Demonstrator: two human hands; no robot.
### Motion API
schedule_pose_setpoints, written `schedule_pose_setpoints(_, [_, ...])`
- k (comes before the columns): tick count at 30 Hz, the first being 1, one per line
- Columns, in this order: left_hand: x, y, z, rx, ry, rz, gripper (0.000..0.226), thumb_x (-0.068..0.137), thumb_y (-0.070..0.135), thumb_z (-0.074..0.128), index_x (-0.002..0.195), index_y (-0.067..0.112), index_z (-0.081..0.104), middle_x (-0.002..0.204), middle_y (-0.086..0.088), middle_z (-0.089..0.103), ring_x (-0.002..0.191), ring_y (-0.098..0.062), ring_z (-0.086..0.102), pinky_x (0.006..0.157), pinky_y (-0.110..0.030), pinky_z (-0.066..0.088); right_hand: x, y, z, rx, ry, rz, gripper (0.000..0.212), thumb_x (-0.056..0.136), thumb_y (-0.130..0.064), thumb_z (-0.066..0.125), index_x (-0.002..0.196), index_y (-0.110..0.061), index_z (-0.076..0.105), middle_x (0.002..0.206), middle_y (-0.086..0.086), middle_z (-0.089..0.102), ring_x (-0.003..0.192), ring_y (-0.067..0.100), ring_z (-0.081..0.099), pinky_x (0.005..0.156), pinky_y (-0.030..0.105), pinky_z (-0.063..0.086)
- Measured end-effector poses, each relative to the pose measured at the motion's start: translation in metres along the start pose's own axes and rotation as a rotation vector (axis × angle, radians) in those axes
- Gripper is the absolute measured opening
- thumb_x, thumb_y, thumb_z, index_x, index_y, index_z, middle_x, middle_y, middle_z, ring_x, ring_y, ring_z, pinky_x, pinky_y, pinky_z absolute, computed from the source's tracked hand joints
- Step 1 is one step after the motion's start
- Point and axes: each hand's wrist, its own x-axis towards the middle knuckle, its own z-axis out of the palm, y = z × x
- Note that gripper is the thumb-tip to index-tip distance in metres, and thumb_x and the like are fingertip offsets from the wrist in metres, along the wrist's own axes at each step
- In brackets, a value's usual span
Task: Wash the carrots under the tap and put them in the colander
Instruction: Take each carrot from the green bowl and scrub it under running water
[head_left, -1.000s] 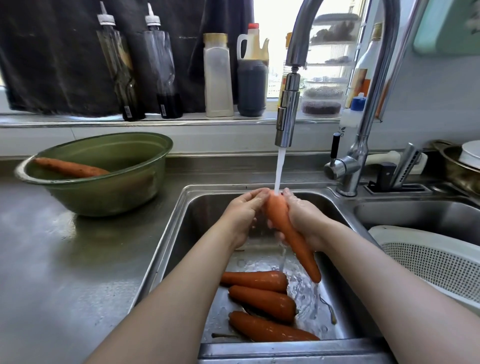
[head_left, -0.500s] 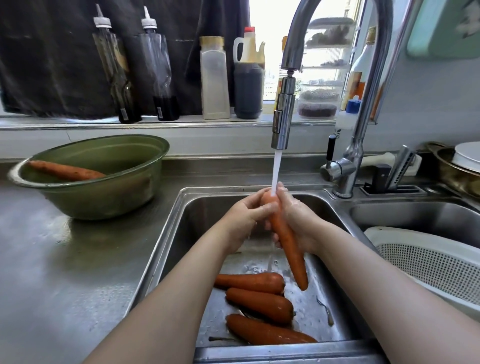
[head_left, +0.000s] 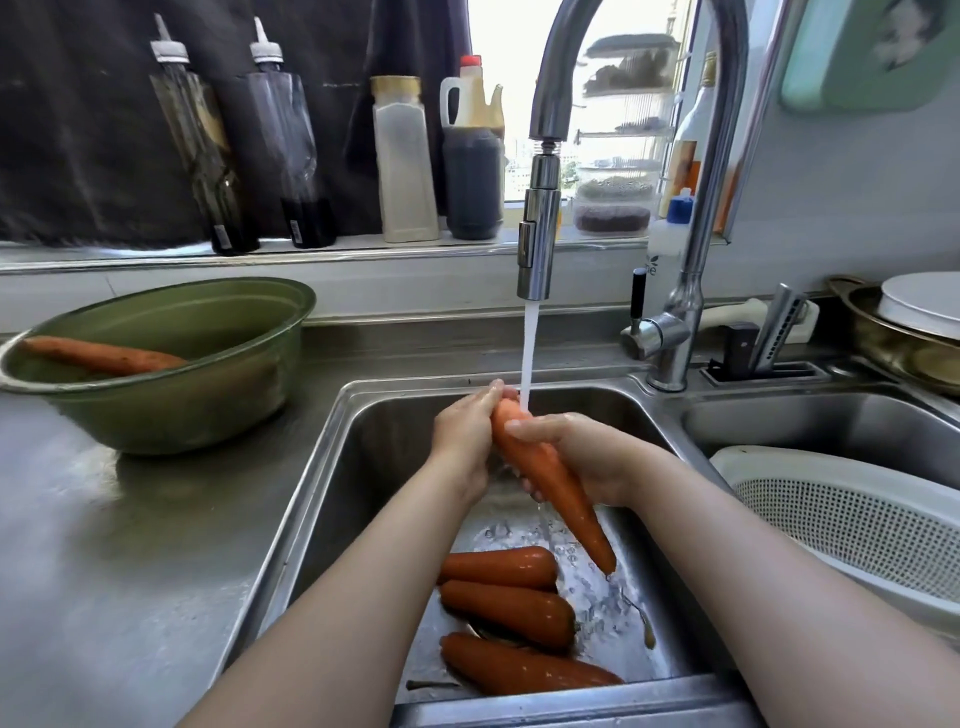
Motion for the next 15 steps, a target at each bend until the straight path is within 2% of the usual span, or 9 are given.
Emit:
schedule_pose_setpoints(1, [0.002,0.000,-0.003,-0.004,-0.037,-0.025,0.027,0.103,0.034,0.060,0.092,0.021,0.081,0.091,-0.009,0.078,0.091,-0.026,0.070,0.088,-0.043,0.059,-0.001,0.001,-0.002,-0.016,0.003,-0.029,0.048,0.098,-0.037,0.065,0.130,-0.001,0.062,0.097,0.015,0.072,0.074,0.022,0.067,0.065,0.032,0.054])
schedule_pose_setpoints(2, [0.004,0.000,-0.006,-0.010,-0.084,-0.045,0.029,0.105,0.034,0.057,0.096,0.022,0.081,0.098,-0.009,0.078,0.093,-0.026,0.069,0.088,-0.042,0.056,-0.002,0.001,-0.005,-0.006,0.001,-0.056,0.047,0.100,-0.037,0.063,0.130,-0.001,0.062,0.100,0.017,0.073,0.076,0.022,0.067,0.066,0.033,0.055])
schedule_pose_setpoints(4, [0.006,0.001,-0.013,0.019,-0.186,-0.055,0.029,0.108,0.030,0.049,0.113,0.024,0.077,0.109,-0.006,0.076,0.084,-0.020,0.065,0.076,-0.036,0.048,-0.005,0.000,-0.012,0.063,0.001,-0.078,0.045,0.104,-0.039,0.054,0.129,-0.002,0.063,0.101,0.016,0.074,0.074,0.022,0.067,0.064,0.032,0.056])
schedule_pose_setpoints(6, [0.008,0.001,-0.017,0.073,-0.242,-0.056,0.029,0.108,0.029,0.048,0.122,0.026,0.074,0.107,-0.004,0.074,0.078,-0.019,0.063,0.080,-0.038,0.043,-0.008,-0.001,-0.016,0.081,0.014,-0.060,0.052,0.107,-0.044,0.046,0.127,0.000,0.063,0.101,0.016,0.074,0.072,0.023,0.066,0.062,0.033,0.056])
schedule_pose_setpoints(11, [0.005,0.002,-0.012,0.091,-0.154,-0.087,0.020,0.102,0.029,0.061,0.107,0.021,0.078,0.095,0.003,0.075,0.091,-0.017,0.063,0.089,-0.037,0.040,-0.009,-0.001,-0.010,-0.039,0.037,0.016,0.066,0.110,-0.054,0.030,0.115,0.004,0.060,0.080,0.014,0.067,0.056,0.023,0.058,0.050,0.031,0.051])
schedule_pose_setpoints(15, [0.004,0.001,-0.012,0.176,-0.164,-0.015,0.026,0.098,0.036,0.067,0.113,0.018,0.079,0.086,0.005,0.075,0.087,-0.017,0.067,0.090,-0.038,0.044,-0.008,0.000,-0.014,-0.053,0.037,0.032,0.075,0.107,-0.063,0.028,0.126,0.004,0.057,0.073,0.012,0.062,0.050,0.021,0.054,0.047,0.028,0.046])
